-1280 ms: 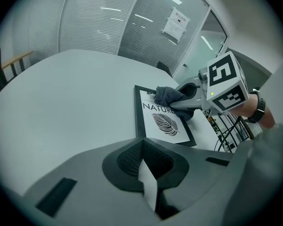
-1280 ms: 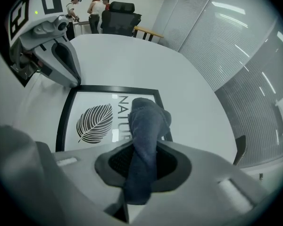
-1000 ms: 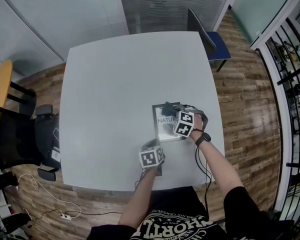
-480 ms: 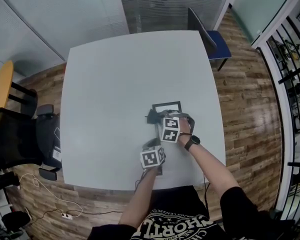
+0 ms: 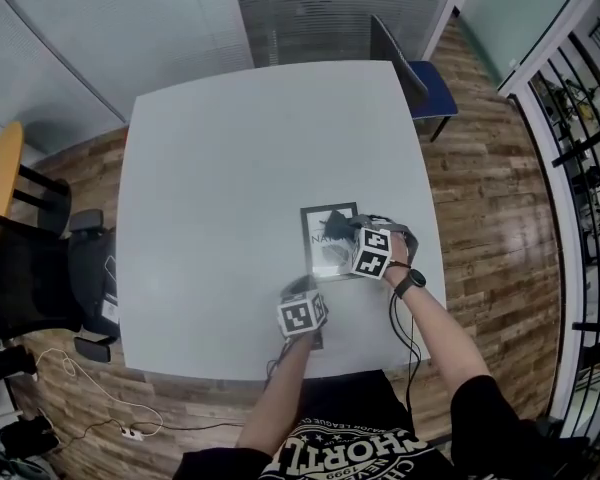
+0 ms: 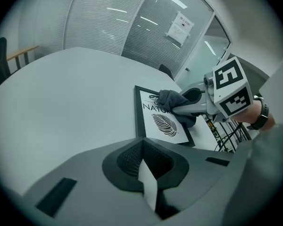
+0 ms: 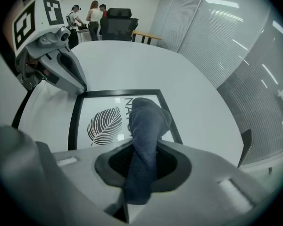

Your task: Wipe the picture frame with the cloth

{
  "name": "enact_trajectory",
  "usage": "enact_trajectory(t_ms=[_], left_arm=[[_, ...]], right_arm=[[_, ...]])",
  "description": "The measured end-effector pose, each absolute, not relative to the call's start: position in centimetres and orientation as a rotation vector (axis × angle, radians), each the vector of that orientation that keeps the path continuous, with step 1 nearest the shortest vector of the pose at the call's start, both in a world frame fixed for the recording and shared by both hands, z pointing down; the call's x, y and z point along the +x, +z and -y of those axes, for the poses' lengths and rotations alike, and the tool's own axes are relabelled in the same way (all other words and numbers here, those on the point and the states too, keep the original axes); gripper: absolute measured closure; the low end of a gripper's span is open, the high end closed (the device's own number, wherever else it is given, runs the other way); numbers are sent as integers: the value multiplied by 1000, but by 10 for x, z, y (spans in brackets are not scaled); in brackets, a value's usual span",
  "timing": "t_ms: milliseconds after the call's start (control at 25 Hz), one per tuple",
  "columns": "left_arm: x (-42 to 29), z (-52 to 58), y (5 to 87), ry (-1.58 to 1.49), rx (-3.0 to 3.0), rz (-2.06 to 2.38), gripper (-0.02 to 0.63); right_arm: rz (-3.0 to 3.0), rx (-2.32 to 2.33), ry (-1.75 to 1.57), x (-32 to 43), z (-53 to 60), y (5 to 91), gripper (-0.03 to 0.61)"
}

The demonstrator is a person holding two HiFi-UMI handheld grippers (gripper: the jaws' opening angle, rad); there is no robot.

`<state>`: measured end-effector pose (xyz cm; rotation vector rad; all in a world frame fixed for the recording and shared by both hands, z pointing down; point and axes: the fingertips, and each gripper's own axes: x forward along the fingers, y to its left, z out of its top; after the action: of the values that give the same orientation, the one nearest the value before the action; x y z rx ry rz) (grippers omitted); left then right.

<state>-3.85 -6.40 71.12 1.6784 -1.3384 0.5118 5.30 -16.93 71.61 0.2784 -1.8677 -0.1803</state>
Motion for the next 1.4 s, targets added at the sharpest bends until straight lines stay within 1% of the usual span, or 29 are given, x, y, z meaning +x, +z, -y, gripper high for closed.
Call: enact_trajectory(t_ms=[240,480,680,880,1240,1400], left_arm=[[-37,64,711,513,1678,1335,618],[-36,64,710,491,1695,1317,618],[-36,63,710,481,1704,1293,618],[-35,64,709,492,1710,1305,618],[-36,63,711,486,1704,1306,618],[-37,63,711,489,1707,1306,618]], right_arm=[[1879,302,-168,41,168,712,508],[2050,216,-87,-17,148,692,508],[2022,80,-117,-48,129,706,508],[1990,90,-114,-30,130,711,508],[1855,203,-93,53,141,715,508],[1893,244,-44,59,141,717,508]])
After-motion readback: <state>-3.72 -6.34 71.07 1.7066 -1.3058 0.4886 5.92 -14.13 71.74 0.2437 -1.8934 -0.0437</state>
